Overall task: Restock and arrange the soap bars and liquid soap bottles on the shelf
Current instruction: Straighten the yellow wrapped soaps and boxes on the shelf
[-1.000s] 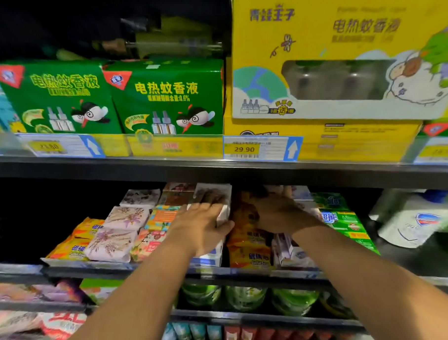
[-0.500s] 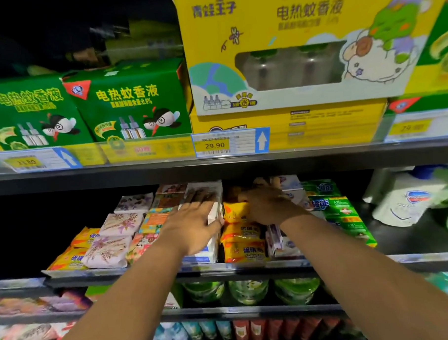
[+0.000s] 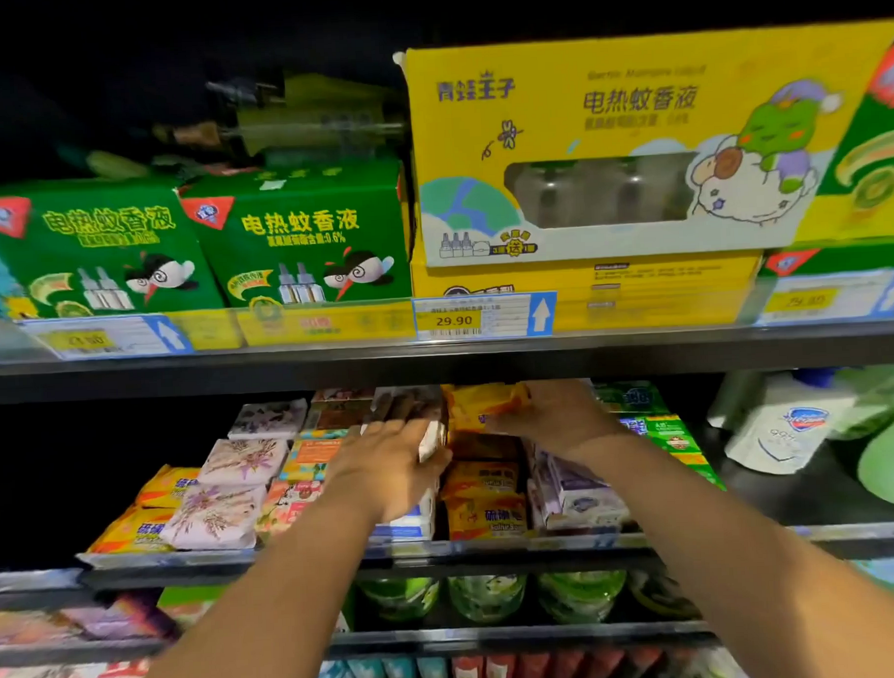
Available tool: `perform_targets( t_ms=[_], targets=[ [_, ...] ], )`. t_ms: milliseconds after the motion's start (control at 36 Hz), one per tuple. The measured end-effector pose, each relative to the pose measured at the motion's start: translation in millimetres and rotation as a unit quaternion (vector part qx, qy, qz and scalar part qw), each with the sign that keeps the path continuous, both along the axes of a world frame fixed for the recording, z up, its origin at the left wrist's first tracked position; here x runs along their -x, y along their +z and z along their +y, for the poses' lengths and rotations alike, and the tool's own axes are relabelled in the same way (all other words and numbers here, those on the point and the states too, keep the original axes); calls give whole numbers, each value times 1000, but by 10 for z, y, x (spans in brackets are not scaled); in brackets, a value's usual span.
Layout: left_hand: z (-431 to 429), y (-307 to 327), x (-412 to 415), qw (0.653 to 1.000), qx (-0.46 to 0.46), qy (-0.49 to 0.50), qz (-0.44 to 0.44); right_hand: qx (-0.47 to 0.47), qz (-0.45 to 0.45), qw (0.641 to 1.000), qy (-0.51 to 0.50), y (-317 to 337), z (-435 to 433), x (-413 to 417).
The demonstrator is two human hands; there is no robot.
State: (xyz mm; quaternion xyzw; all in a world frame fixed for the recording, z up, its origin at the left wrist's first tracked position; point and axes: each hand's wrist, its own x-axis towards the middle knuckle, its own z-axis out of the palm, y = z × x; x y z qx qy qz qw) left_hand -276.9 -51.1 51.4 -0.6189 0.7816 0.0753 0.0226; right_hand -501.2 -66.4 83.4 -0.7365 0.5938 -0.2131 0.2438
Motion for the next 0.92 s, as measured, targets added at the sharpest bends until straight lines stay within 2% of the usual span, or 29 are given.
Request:
perform_targets(
  t_ms=[111, 222, 306, 361, 444, 528, 611, 694, 750, 806, 917],
  targets=[
    [0, 45, -5, 997, -14, 17, 68, 31, -24, 999, -35, -61, 220, 32],
    [53, 106, -54, 983, -8, 41, 177, 39, -119, 989, -75, -62, 512, 14],
    [44, 94, -117, 946, -40, 91, 310, 21, -180, 980, -78, 41, 767, -52],
    [53, 97, -128, 927, -38, 103, 358, 17, -211, 973, -88, 113, 934, -102],
    [137, 117, -145, 942, 56, 38, 330, -8, -291, 952, -90, 188, 1134, -189],
    [301, 99, -288, 925, 132, -57, 353, -35, -389, 918, -76, 213, 1258, -290],
    [534, 72, -485, 915, 158, -182, 325, -49, -432, 897, -73, 163, 1316, -445],
    [701, 69, -599, 880, 221, -253, 336, -88, -502, 858, -66, 105, 1354, -629],
    [757, 45, -672, 861, 257, -261, 353, -91, -522, 846, -59, 86, 1384, -769],
    [774, 18, -776, 854, 253, -251, 378, -82, -531, 841, -59, 85, 1409, -929],
    [825, 17, -1006, 858, 165, -169, 456, -90, -509, 854, -56, 32, 1422, -1209]
  ],
)
